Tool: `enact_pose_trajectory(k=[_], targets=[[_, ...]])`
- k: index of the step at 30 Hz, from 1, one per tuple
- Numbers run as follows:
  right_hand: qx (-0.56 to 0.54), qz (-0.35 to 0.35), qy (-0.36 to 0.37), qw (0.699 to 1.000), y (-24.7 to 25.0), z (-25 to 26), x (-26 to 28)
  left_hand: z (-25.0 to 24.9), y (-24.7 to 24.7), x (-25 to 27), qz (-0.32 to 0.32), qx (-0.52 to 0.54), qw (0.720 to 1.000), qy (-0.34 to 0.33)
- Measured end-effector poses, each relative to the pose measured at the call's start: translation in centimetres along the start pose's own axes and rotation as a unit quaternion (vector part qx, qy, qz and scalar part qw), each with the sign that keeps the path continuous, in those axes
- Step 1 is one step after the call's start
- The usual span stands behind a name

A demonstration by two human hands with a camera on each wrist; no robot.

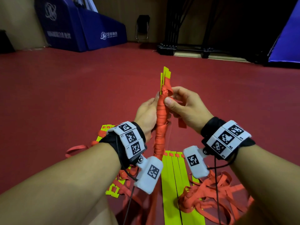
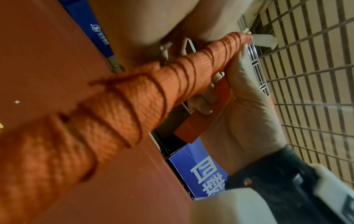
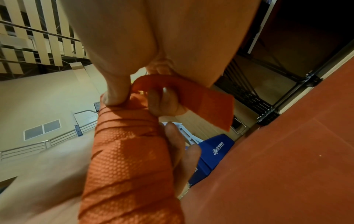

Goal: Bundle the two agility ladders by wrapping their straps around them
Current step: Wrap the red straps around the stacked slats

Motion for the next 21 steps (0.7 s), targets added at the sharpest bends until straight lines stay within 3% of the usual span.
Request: enact_pose_trajectory(k=[3,7,14,21], targets=[[0.057,-0.054,0.035,0.996,0.6,0.0,-0.3,0.0,0.2,0.1,-0.031,-0.017,0.999,0.000],[0.098,-0.139,0.040,0.985,1.7,-0.4,-0.6,0.1,-0.9,0.5,0.021,0.012,0.999,-0.037],[0.067,-0.037,0.046,0.996,1.7,0.4,-0.3,-0.1,-0.3,0.1,0.014,-0.019,0.996,-0.086],[0.004,-0.016,0.052,0.999,1.8,1.1,-0.1,0.0,0.5,-1.0,-0.043,0.009,0.994,-0.100]])
Point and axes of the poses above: each hand's wrist, its own x-axis away from the middle knuckle, its own y-axis out of the back of the hand, z = x × y, the point moved 4 cm from there along -x, towards the middle knuckle, and after that the axes turned 3 degrees about y, right-handed, at the moved point
